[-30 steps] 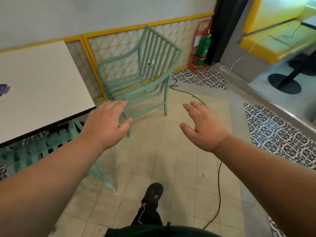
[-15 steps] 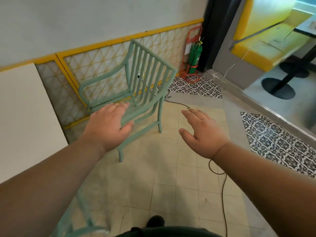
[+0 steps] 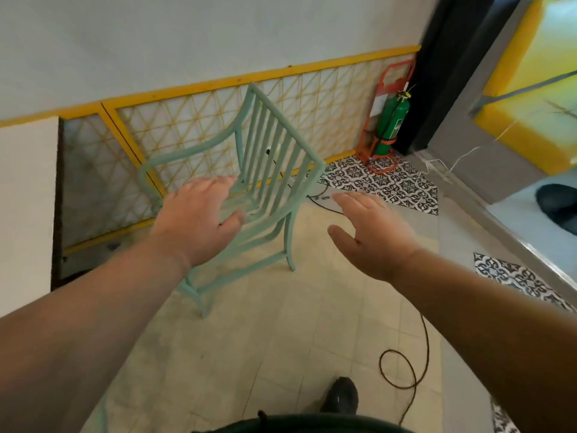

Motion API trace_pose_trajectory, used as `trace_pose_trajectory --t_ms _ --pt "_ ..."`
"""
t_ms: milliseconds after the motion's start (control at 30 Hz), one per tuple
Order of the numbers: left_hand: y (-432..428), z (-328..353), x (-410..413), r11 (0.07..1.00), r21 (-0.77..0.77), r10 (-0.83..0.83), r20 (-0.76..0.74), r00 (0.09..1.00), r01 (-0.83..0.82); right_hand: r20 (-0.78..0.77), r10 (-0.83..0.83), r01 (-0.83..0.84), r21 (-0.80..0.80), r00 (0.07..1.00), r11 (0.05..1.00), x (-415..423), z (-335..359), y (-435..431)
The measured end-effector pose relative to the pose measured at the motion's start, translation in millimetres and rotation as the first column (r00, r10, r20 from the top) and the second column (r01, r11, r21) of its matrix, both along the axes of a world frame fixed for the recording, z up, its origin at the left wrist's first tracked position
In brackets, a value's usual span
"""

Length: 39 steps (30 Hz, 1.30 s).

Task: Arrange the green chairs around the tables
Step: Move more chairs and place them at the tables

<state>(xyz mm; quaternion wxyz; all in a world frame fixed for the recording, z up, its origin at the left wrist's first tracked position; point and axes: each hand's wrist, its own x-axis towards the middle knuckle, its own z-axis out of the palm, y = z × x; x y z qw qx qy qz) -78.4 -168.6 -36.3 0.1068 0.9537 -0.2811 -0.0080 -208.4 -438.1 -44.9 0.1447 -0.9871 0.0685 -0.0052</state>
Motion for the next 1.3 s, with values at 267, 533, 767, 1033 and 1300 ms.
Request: trace_pose_trajectory --t_ms 267,533,767,1033,1300 --pt "-82.7 -11.4 37.2 0.985 0.021 0.170 -0.028 0.985 -0.169 -0.006 0.166 -0.166 0.004 0.986 0.986 79.4 3.8 -106.8" --pt "-125.2 -17.9 109.9 0.960 0.025 0.281 -0.038 0.959 -0.280 0.014 0.301 -0.302 0.028 0.953 0.953 182.4 -2.2 -161.1" --pt "-167.1 -25.3 185.8 0.923 0.040 0.383 -0.039 0.923 -0.382 -0.004 0.420 -0.420 0.027 0.908 0.907 283.3 -2.4 -205.7" --pt "-213.2 -14.6 237.4 0.833 0.055 0.553 -0.053 0.832 -0.550 0.004 0.584 -0.581 0.101 0.812 0.808 385.7 -8.3 -239.8" --pt "-275.3 -22.8 238.2 0.603 -0.020 0.796 -0.054 0.603 -0.797 -0.015 0.796 -0.795 0.045 0.605 0.605 492.4 -8.9 -289.6"
